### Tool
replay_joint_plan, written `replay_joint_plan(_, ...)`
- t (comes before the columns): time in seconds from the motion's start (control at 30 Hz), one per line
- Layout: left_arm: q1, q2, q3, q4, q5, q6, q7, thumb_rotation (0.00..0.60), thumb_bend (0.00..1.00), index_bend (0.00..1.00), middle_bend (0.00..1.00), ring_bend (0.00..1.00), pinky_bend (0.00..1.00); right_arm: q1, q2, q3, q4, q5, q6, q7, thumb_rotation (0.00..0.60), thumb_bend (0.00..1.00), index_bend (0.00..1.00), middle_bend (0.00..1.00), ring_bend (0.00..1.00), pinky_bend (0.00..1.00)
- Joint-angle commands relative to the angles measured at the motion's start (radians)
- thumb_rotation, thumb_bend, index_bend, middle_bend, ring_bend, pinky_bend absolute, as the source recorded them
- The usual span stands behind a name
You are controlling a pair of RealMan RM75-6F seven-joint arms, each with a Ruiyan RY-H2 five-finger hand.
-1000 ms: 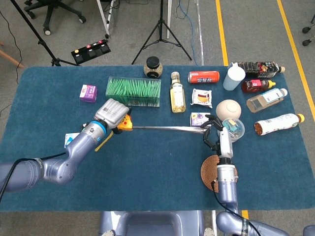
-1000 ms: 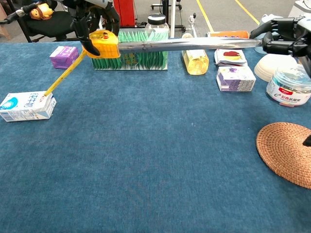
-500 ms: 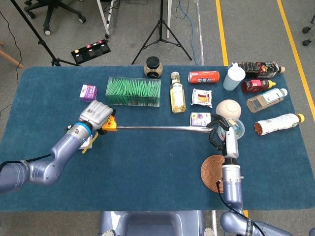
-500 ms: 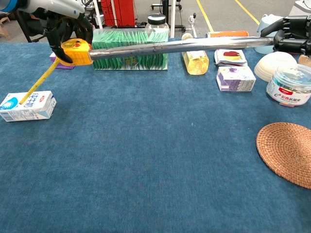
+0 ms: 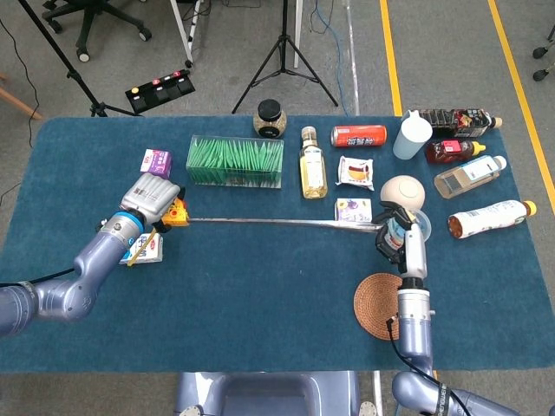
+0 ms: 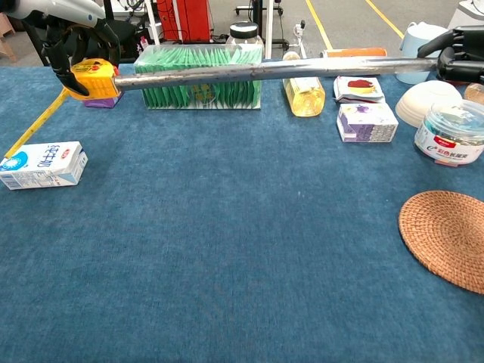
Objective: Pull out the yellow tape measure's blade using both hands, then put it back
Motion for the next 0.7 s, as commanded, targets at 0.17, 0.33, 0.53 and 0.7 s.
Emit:
replay_joint_plan(0.17,-0.003,-0.003,-0.018,-0.011,0.005,-0.001,0.001,0.6,0.32,0.56,0.45,0.44,0.59,0.002,0.0,-0.004,-0.01,-0.009,0.006,-0.005,0.585,0.72,0.5,0.26,0.25,0.18)
replay_joint_plan(0.33,-0.018,-0.01,-0.036,-0.028,-0.001,0.0,0.01,0.6,0.32,0.56,0.45,0.44,0.59,0.007,-0.007,-0.007,-0.026,-0.017,0.013,-0.018,0.588,0.73,0.5,0.25,0.25,0.18)
replay_joint_plan(0.53,-0.042,-0.022,-0.056,-0.048,-0.016,0.002,0.025,0.6,0.32,0.56,0.45,0.44,0.59,0.018,-0.021,-0.014,-0.042,-0.029,0.019,-0.036,0.587,0.72,0.5,0.25,0.25,0.18)
replay_joint_plan(0.7,-0.055,-0.033,-0.063,-0.059,-0.029,0.007,0.034,0.6,0.32,0.56,0.45,0.44,0.59,0.026,-0.03,-0.016,-0.042,-0.031,0.018,-0.046,0.584,0.72,0.5,0.25,0.25,0.18)
